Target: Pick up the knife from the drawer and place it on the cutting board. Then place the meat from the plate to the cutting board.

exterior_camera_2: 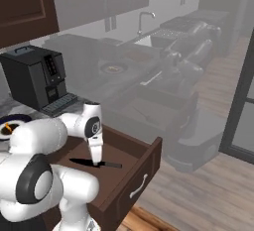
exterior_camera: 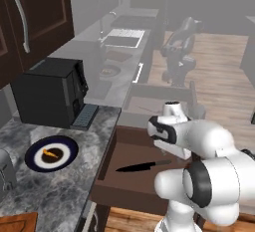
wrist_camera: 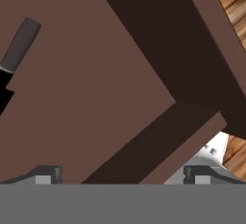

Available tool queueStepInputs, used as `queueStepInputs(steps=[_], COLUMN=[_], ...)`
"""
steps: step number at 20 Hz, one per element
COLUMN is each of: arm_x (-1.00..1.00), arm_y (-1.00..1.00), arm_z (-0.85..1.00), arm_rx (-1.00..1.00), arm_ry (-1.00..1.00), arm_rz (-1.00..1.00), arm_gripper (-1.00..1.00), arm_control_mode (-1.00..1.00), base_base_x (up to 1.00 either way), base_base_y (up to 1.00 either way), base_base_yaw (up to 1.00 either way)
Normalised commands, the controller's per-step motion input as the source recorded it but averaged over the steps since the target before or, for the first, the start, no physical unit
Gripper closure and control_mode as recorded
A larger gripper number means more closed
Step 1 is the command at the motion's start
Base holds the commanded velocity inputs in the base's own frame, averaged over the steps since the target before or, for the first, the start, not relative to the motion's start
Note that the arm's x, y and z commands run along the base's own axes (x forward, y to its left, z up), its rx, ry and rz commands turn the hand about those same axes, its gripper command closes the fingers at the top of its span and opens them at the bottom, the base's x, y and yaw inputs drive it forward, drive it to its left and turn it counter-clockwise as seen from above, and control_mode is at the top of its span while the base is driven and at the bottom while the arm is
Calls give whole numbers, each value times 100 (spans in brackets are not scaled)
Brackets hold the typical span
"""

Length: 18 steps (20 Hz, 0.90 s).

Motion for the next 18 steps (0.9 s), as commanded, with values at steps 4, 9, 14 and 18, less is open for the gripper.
queueStepInputs(steps=[4, 9, 14, 18], arm_x=[24, 14, 11, 18], arm_y=[-6, 0, 0, 0], arm_z=[-35, -43, -49, -37], arm_rx=[0, 1, 0, 0], arm_ry=[1, 0, 0, 0], arm_rz=[0, 0, 0, 0], arm_gripper=[-100, -100, -100, -100], arm_control_mode=[-100, -100, -100, -100], base_base_x=[0, 0, 0, 0], base_base_y=[0, 0, 0, 0], base_base_yaw=[0, 0, 0, 0])
